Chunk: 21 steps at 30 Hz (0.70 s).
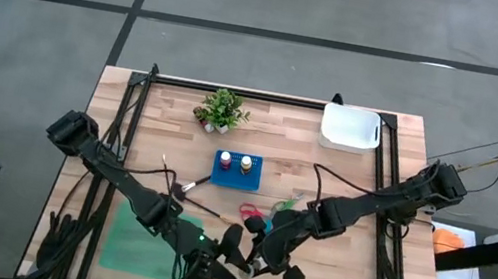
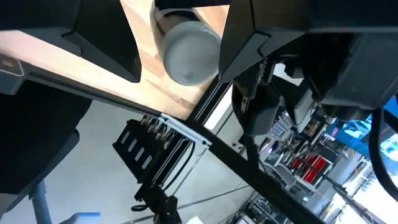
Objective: Pick & Place Paint Supplies
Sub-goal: Put the grey paint into the blue bin
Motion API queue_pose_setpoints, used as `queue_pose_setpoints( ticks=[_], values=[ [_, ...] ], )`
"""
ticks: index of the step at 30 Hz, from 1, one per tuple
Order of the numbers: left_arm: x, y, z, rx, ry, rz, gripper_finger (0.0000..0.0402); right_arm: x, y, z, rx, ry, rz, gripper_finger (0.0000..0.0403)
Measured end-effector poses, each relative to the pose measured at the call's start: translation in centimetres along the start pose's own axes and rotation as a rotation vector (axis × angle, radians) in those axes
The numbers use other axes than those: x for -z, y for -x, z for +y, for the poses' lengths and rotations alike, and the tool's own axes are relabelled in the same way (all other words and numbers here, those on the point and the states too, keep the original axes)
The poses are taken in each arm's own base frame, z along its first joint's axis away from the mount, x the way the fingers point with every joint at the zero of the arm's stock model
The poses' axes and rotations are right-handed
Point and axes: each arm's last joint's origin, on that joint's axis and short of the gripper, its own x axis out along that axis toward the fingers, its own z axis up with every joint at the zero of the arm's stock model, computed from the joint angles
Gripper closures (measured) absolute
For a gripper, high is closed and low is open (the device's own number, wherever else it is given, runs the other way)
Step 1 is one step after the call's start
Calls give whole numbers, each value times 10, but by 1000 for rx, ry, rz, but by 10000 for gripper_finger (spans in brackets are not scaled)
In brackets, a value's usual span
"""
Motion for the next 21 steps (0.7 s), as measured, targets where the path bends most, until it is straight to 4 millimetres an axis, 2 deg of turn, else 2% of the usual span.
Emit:
queue_pose_setpoints(
  ticks=[14, 21],
  values=[
    [0, 2, 2, 46, -25, -39, 177, 2, 0, 2, -14, 5, 22, 268],
    [-18, 17, 0, 55, -74, -97, 177, 1, -3, 11, -37, 21, 33, 268]
  ],
)
